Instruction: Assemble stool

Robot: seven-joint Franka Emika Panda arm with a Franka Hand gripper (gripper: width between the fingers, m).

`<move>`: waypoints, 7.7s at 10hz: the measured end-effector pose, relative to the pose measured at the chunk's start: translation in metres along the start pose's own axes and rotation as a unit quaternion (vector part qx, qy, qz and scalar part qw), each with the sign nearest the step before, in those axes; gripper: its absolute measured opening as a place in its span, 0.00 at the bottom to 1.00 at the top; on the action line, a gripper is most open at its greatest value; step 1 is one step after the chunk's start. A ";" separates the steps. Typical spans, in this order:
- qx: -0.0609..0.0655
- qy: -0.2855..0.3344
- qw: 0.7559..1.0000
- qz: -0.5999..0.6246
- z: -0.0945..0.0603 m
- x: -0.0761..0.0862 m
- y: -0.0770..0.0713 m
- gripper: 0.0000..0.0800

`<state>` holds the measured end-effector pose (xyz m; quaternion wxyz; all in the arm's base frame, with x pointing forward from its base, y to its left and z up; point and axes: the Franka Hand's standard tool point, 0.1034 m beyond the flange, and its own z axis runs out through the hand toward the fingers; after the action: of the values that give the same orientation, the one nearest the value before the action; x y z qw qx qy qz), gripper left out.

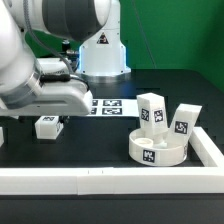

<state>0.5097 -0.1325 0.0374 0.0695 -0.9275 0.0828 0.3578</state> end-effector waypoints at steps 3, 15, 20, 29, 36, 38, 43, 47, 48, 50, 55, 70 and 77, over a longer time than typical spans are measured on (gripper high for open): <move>-0.007 -0.047 0.999 0.020 0.012 0.002 0.004 0.81; -0.009 -0.048 0.998 0.043 0.045 0.000 0.008 0.42; 0.004 -0.039 0.998 0.056 -0.002 -0.021 -0.019 0.42; -0.006 0.162 0.984 0.073 -0.045 -0.012 -0.075 0.42; -0.031 0.492 0.869 0.047 -0.070 -0.006 -0.104 0.42; -0.031 0.574 0.817 0.041 -0.066 -0.022 -0.121 0.42; -0.032 0.622 0.781 0.037 -0.063 -0.026 -0.136 0.42; -0.027 0.613 0.789 0.014 -0.049 -0.017 -0.178 0.42; -0.027 0.614 0.789 0.015 -0.050 -0.017 -0.178 0.42; -0.027 0.618 0.785 0.012 -0.050 -0.017 -0.180 0.42; -0.028 0.615 0.788 -0.001 -0.054 -0.008 -0.197 0.42; -0.041 0.614 0.789 -0.005 -0.052 0.006 -0.190 0.42; -0.049 0.634 0.772 0.000 -0.041 0.001 -0.189 0.42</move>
Offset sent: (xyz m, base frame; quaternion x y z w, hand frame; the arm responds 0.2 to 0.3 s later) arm -0.0068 0.0126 -0.0076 -0.0063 0.0211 0.0012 0.9998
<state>0.5757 0.0442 0.0801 -0.0444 -0.9460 0.0905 -0.3080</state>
